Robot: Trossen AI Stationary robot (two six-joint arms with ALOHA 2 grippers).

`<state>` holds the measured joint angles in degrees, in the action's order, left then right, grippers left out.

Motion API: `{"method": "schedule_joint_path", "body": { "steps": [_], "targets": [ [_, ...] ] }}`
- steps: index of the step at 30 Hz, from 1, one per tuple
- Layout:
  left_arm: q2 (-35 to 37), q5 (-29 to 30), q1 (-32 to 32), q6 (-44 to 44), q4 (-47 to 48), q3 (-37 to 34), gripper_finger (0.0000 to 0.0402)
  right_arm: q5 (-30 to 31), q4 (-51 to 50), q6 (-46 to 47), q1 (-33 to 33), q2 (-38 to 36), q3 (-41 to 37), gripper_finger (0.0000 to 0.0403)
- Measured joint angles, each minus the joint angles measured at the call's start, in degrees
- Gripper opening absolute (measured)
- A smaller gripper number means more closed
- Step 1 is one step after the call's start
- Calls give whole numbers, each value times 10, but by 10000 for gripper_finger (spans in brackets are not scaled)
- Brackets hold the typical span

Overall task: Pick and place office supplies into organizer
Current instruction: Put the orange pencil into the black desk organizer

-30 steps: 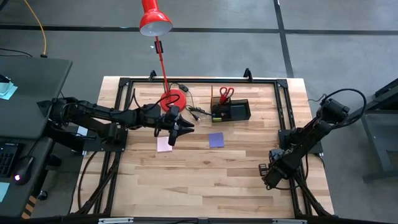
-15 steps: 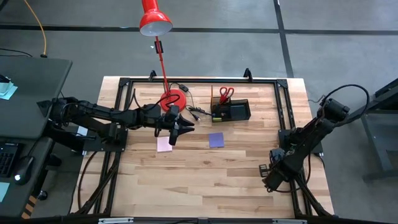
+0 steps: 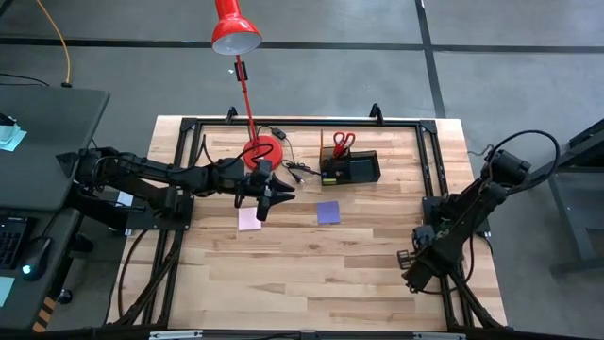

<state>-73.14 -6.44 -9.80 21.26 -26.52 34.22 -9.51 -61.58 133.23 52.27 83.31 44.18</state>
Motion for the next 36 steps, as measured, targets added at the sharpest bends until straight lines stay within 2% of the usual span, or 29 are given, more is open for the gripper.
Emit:
{"method": "schedule_joint_path", "body": {
  "steps": [5,12,24,32,36],
  "targets": [
    [0,-1,0,0,1,0,111,-6,-14,1,6,0,0,3],
    [0,-2,0,1,1,0,111,-44,-25,5,23,3,-1,0],
    [0,-1,0,15,-1,0,111,-79,73,-1,38,77,-1,0],
    [0,-4,0,16,-2,0,111,-50,118,-10,22,92,0,0],
    [0,-2,0,13,-1,0,111,43,126,-8,-2,87,18,0]
  ]
}}
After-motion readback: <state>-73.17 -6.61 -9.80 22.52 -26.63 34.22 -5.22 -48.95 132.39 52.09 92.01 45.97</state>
